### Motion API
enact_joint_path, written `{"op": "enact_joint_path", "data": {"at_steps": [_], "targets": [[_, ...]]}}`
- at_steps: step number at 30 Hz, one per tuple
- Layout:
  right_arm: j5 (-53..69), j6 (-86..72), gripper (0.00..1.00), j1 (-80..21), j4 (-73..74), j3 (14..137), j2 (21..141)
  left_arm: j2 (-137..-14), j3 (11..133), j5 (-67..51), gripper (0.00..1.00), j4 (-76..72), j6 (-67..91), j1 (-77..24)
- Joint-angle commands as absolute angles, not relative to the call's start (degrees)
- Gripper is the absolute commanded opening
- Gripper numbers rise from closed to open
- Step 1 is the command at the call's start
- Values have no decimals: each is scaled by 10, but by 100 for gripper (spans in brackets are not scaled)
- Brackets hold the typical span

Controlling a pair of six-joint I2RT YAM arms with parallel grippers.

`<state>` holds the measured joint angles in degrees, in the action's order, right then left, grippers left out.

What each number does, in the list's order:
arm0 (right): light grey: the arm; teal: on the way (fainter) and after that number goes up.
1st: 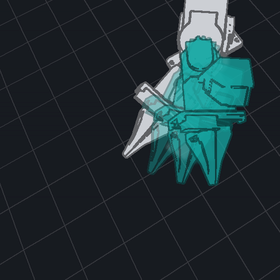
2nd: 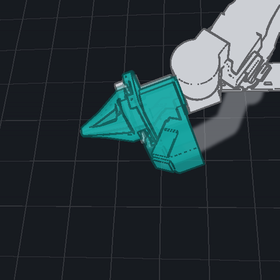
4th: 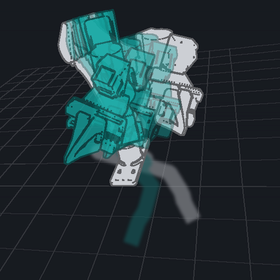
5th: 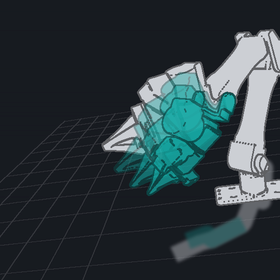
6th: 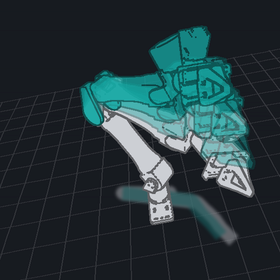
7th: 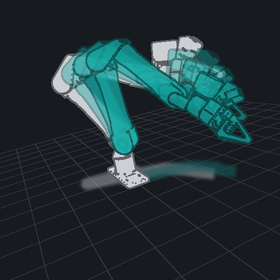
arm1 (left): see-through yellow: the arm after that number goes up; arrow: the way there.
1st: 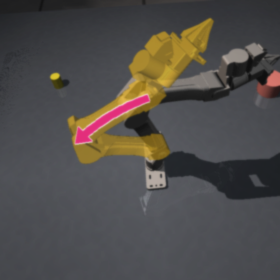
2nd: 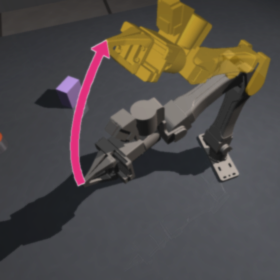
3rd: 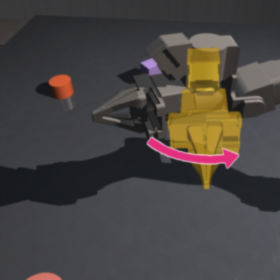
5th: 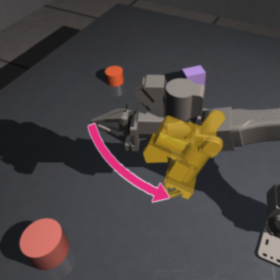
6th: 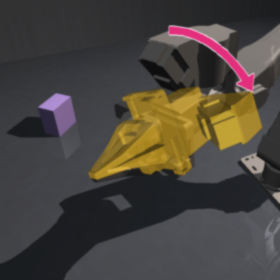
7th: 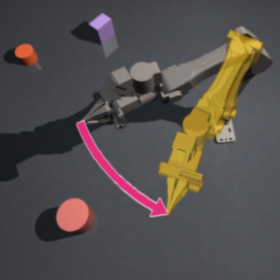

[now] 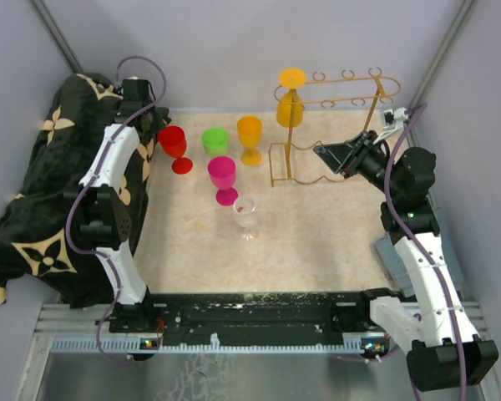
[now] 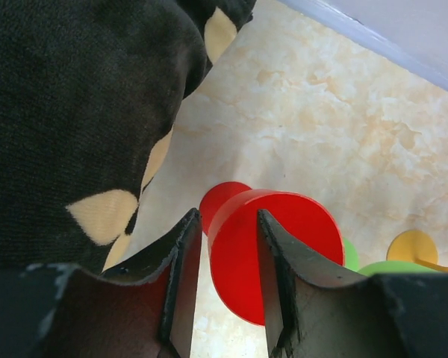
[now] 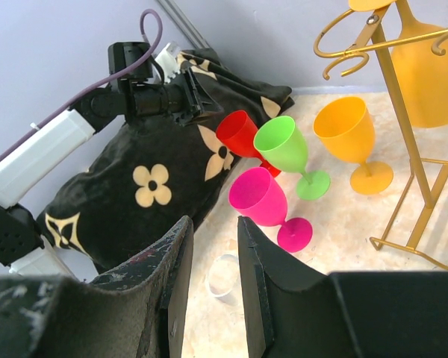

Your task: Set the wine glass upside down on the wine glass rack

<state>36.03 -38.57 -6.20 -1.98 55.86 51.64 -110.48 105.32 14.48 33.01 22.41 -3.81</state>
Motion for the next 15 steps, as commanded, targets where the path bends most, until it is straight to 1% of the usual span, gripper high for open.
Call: {"op": "enact_joint_path", "data": {"at_steps": [1,6,9,15], "targets": [[360,-377,31,-58,-37,563,503,-1117,1052,132,41,337,211,-31],[360,-377,31,-58,-37,563,504,-1127,1047,127,38,342,205,-30],[360,-377,31,-58,-37,561,504,-1125,1038,136,35,345,212,-31],[361,-379,31,-58,-41,558,506,-1124,1024,130,34,343,205,-30]]}}
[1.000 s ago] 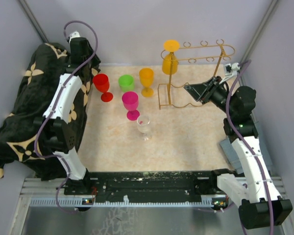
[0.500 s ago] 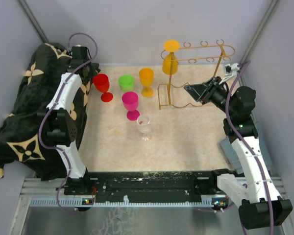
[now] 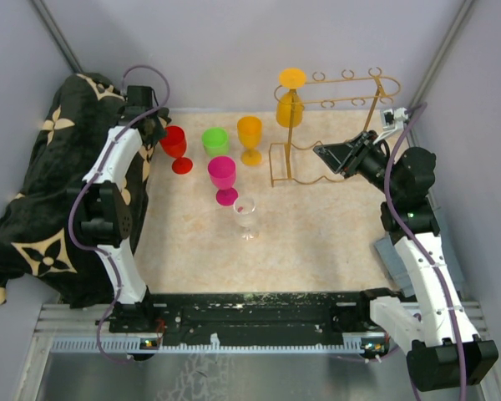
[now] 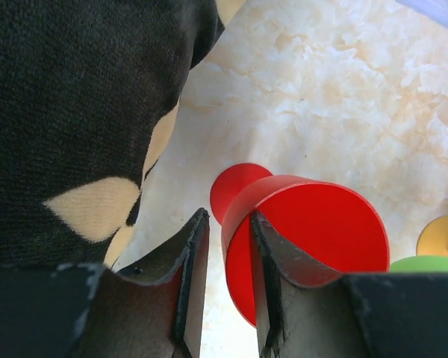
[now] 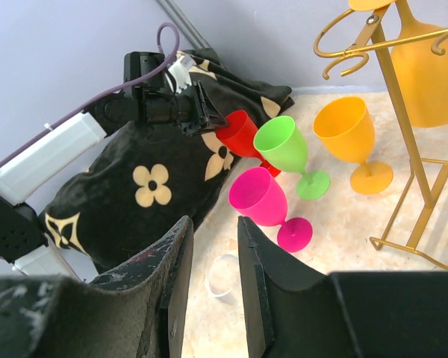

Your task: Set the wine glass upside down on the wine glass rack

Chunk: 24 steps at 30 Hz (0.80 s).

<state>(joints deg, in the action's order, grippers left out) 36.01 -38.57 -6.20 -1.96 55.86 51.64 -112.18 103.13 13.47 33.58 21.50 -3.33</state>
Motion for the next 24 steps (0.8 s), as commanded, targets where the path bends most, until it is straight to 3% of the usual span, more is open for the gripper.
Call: {"op": "enact_joint_path", "data": {"at_steps": [1,4,12,24], "targets": [[362,-381,31,-58,-42,558,507,-1126,1022,130,34,344,205,-31],[361,-381,31,-58,-43,557,506,-1128,1017,131,33,345,204,-30],[361,-384,31,-58,-47,553,507,-1127,1015,126,0,345,201,-30],[358,-386,31,-58,-45,550,505,-1071,979,154,0,274,234,-36]]}}
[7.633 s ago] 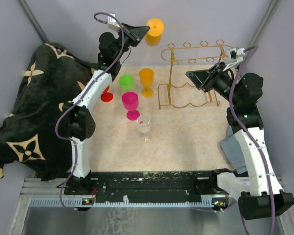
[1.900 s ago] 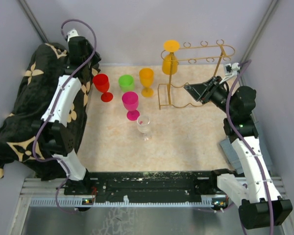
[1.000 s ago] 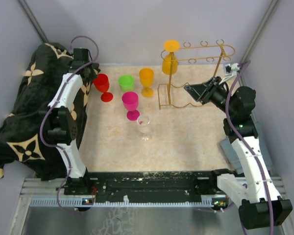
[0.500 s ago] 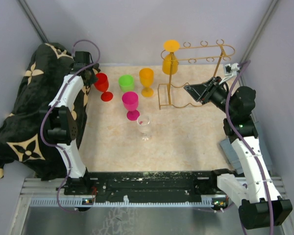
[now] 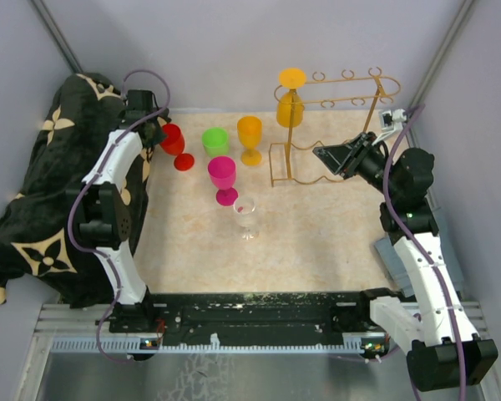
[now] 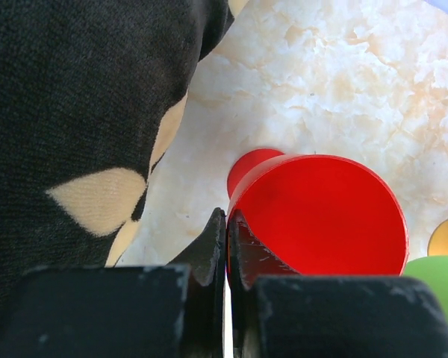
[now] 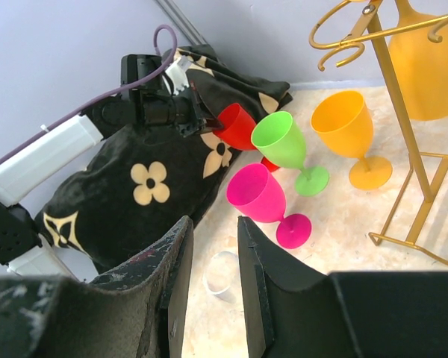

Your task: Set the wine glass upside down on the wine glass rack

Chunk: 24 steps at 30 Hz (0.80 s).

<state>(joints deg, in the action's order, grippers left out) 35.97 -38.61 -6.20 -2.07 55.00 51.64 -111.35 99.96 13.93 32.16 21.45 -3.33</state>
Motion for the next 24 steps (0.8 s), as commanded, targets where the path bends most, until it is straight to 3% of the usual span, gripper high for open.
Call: {"op": "enact_joint_path", "data": {"at_steps": [1,15,24], "targets": [[358,-386,31,-58,-46,550,505,-1064,975,158,0,262,241,-40],[356,-381,31,-58,-28,557,505,-964,953,73,0,5,325,-80],[352,-374,31,-58,-26,566,519,-952,962,-151,0,-143,441,-79]]}}
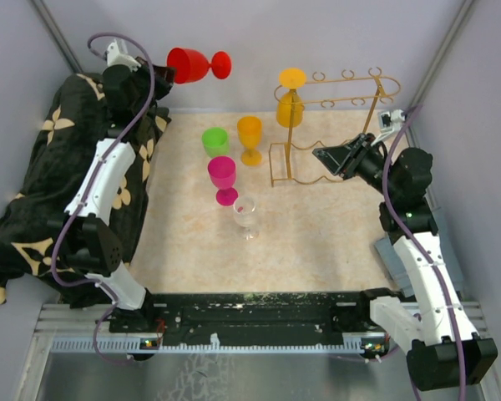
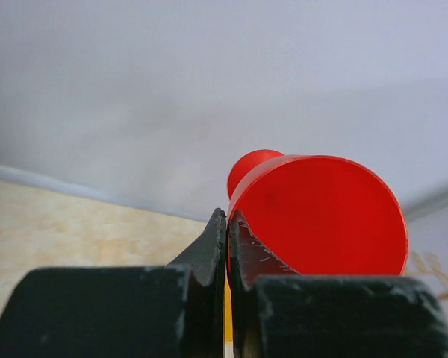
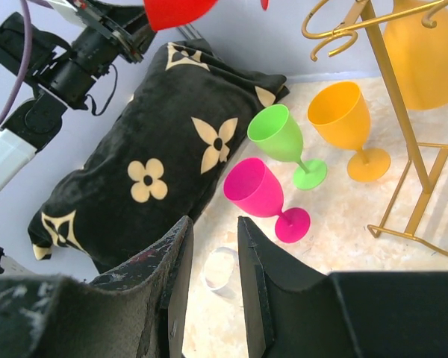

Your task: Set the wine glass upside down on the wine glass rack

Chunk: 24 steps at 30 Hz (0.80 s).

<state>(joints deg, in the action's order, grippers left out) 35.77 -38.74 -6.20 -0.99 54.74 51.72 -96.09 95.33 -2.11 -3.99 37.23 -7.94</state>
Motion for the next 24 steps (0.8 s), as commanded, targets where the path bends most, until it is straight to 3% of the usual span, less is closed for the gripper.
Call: {"op": "enact_joint_path", "data": {"at_steps": [1,9,15,24], "targets": [[352,-373,31,-58,-26,569,521,-955,962,-180,0,-165,462,-79],[355,-369,31,-58,-30,582,537,-977,964,-340,0,-374,636,-78],[346,-349,31,-58,-23,616,556,-1057,1001,-443,0,-605,857,-78],[404,-393,33,-58,-92,672,615,-1115,974,-437,0,-810,1048,-95]]}}
